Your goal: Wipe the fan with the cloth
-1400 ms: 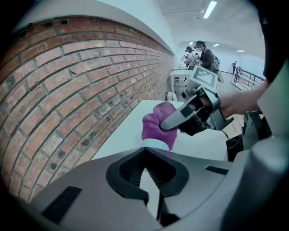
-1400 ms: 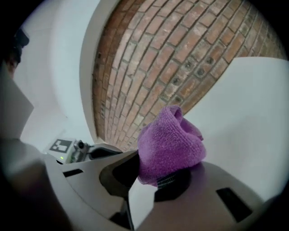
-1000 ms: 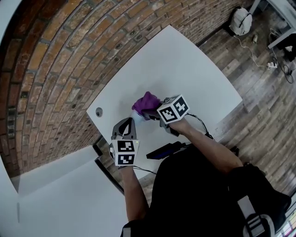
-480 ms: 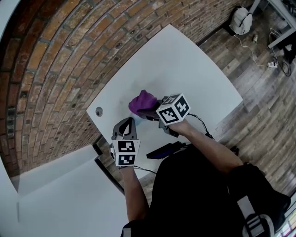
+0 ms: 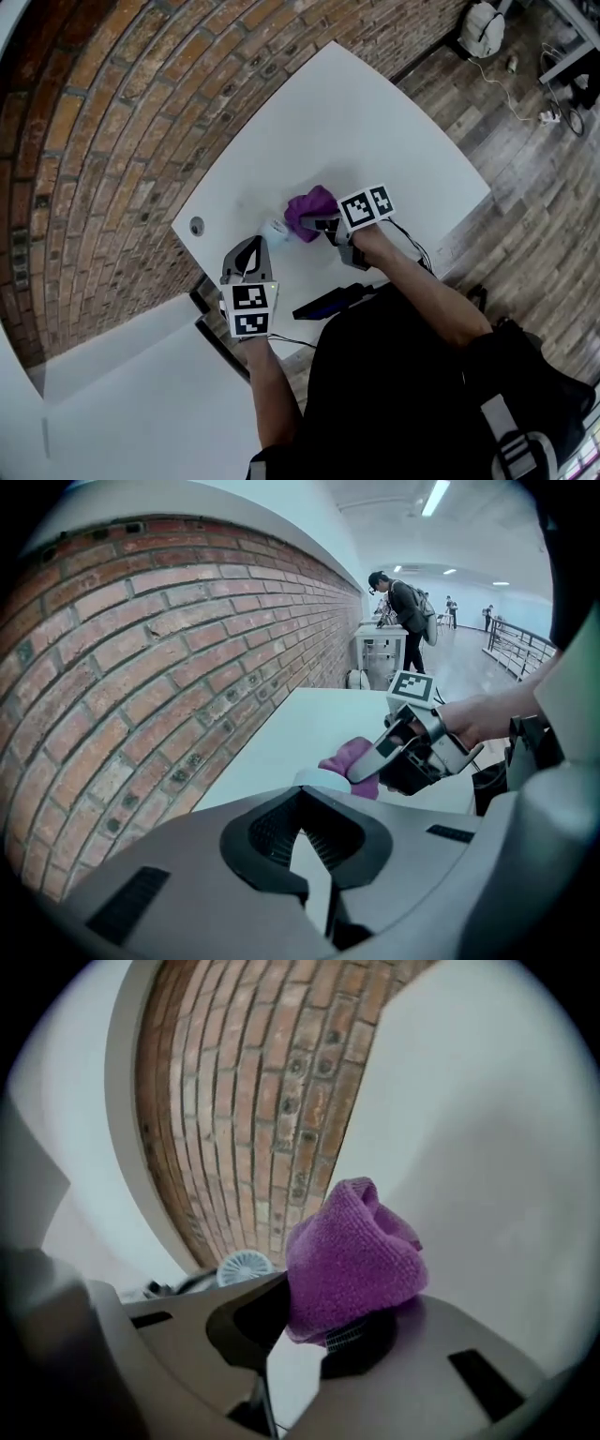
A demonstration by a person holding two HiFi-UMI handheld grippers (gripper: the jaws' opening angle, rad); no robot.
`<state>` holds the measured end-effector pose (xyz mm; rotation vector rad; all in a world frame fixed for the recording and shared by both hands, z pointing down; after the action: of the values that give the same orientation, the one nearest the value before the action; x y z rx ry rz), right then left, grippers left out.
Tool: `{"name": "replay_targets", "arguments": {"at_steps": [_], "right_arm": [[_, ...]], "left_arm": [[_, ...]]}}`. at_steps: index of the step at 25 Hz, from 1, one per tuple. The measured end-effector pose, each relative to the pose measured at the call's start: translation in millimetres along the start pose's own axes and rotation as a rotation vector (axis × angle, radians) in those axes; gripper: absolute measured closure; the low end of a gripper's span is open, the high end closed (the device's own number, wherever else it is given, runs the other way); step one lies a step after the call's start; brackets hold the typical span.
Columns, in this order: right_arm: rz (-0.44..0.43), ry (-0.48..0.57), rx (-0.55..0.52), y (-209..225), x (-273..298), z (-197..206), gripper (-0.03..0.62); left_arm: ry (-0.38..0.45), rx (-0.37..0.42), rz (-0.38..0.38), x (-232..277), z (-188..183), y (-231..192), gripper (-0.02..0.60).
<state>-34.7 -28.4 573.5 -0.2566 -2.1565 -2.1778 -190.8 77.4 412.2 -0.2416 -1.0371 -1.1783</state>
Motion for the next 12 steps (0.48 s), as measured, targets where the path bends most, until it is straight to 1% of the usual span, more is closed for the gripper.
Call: {"name": "replay_targets", "arguments": {"at_steps": [2, 3, 4, 5, 7, 10, 12], "right_arm": [[-0.175, 0.027, 0.181, -4, -2, 4, 0.525], [-0.246, 0.034, 0.256, -5, -2, 6, 0.525], [-0.293, 0.036, 0.311, -5, -1, 9, 0.526], [-0.313, 0.03, 0.342, -3, 2, 12, 0.525], [-0.296, 0.011, 0.351, 0, 11, 20, 0.525], [-0.243, 0.01, 0.324, 6, 22, 26, 0.525], [-0.163, 0.006, 0.26, 12, 25, 25, 0.525]], "left_arm": [[-0.001, 0.003, 0.0, 0, 0, 0, 0.578], [-0.002, 0.003, 0.001, 0, 0, 1, 0.577], [-0.002, 0.003, 0.001, 0, 0, 1, 0.577], [-0.002, 0.004, 0.001, 0, -1, 1, 0.578], [-0.004, 0.006, 0.002, 0, -1, 1, 0.578], [-0.006, 0.009, 0.009, 1, -2, 1, 0.578], [-0.007, 0.011, 0.009, 1, -2, 1, 0.578]]}}
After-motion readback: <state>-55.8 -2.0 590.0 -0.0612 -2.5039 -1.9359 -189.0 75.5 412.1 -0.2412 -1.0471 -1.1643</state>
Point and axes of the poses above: the fingertips, and each gripper's own axes: x forward along the fingers, y to its right, z out of its underside, the point moved 10 cm from there along -x, backward along the fingers, and after that the axes turned 8 degrees about x, right-handed, at the moved point
